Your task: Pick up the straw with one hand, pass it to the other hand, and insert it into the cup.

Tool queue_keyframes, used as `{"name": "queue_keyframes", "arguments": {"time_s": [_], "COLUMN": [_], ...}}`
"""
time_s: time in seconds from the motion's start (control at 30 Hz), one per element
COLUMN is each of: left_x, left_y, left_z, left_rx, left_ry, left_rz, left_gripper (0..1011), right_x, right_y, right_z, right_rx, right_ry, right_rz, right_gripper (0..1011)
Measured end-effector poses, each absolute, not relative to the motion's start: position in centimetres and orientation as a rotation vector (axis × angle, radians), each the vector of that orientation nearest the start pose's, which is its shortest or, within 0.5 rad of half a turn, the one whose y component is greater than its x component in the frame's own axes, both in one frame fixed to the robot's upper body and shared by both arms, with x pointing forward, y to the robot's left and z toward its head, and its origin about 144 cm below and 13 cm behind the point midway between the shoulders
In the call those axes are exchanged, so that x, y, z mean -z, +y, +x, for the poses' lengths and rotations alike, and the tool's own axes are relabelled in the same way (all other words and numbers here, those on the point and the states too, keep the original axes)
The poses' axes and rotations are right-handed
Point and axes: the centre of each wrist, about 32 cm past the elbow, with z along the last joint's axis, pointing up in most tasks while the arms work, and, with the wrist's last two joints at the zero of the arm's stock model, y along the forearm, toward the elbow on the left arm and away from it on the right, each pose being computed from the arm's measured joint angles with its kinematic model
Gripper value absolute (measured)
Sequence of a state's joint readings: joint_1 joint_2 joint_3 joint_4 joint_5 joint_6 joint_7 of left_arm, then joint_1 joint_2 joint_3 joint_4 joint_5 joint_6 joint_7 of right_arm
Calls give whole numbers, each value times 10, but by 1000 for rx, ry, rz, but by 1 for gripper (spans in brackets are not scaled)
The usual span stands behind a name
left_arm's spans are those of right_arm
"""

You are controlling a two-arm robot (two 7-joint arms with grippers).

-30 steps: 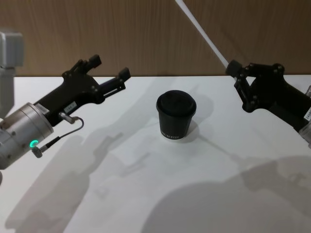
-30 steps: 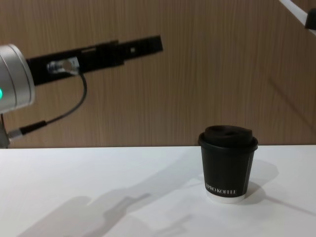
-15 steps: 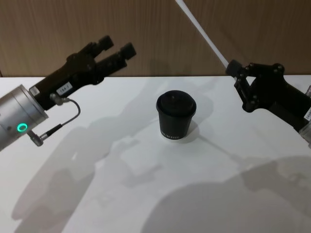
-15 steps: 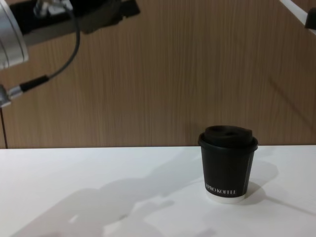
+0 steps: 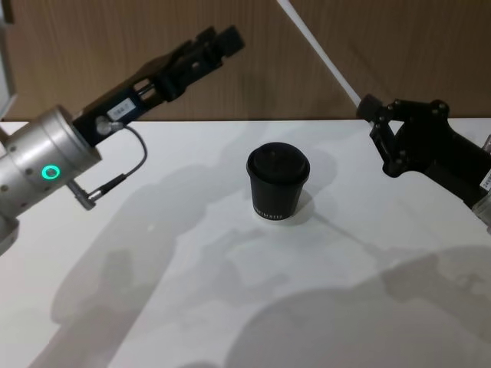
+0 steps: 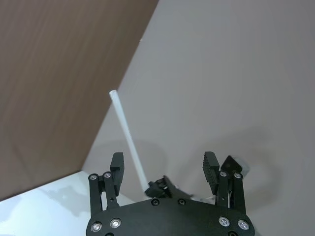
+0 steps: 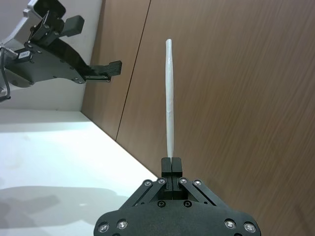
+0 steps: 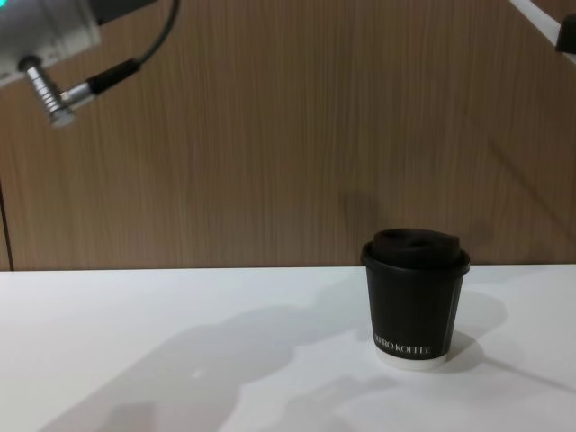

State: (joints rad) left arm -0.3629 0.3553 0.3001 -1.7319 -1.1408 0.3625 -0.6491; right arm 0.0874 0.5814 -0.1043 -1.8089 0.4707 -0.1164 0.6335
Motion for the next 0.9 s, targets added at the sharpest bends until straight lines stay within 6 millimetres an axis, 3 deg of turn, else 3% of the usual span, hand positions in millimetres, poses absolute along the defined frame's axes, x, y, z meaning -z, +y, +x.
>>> {"name": "queue_keyframes", "arguments": {"time_s": [0.9], "left_x": [-1306], "left_y": [179], "left_z": [544], "left_rx": [-237], "left_ry": [520], "left_rz": [-539], "left_gripper": [1003], "right_x": [-1266], "right_y": [-322], "right_z": [467], "right_rx": [715], "right_ry": [-368], "right_rz": [78], "right_gripper": [4]}}
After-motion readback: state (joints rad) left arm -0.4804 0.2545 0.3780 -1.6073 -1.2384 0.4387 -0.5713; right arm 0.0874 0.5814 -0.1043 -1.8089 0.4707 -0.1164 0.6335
